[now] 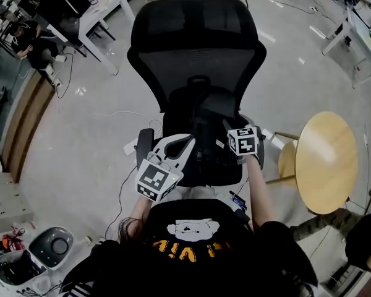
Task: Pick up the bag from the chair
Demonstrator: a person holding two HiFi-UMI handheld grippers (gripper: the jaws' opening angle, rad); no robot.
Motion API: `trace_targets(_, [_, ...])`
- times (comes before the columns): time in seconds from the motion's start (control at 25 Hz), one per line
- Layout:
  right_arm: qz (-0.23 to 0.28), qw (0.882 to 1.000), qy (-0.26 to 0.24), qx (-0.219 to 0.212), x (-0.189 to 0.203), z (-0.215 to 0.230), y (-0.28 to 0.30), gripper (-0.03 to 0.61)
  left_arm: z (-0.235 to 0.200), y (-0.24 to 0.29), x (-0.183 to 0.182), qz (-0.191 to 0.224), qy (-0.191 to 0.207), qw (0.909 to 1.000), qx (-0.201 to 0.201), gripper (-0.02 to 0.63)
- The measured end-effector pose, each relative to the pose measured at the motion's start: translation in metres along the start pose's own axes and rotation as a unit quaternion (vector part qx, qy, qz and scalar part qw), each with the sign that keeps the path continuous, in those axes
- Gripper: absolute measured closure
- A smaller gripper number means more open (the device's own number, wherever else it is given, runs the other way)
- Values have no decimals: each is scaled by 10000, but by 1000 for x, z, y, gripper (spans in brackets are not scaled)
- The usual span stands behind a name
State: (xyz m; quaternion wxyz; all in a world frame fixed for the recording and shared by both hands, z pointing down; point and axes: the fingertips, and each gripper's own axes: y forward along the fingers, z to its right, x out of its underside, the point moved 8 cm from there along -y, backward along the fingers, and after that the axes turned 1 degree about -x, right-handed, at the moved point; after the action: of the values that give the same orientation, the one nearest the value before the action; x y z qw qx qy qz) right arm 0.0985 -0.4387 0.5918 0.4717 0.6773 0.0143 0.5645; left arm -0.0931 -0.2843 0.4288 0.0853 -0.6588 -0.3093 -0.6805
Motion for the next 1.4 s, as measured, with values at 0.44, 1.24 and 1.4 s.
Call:
trace_targets(0.44, [-1077, 9929, -470, 210, 18, 14, 64, 293, 3, 18, -12, -129, 80, 9998, -130, 603])
trace_targets(1.24, [-450, 9986, 250, 83, 37, -8, 56, 541, -3, 1, 17, -440, -171, 9978, -463, 603])
trace_targets(1.4, [-231, 9992, 315, 50, 42, -23, 21, 560, -2, -13, 20, -396, -189, 9974, -564, 603])
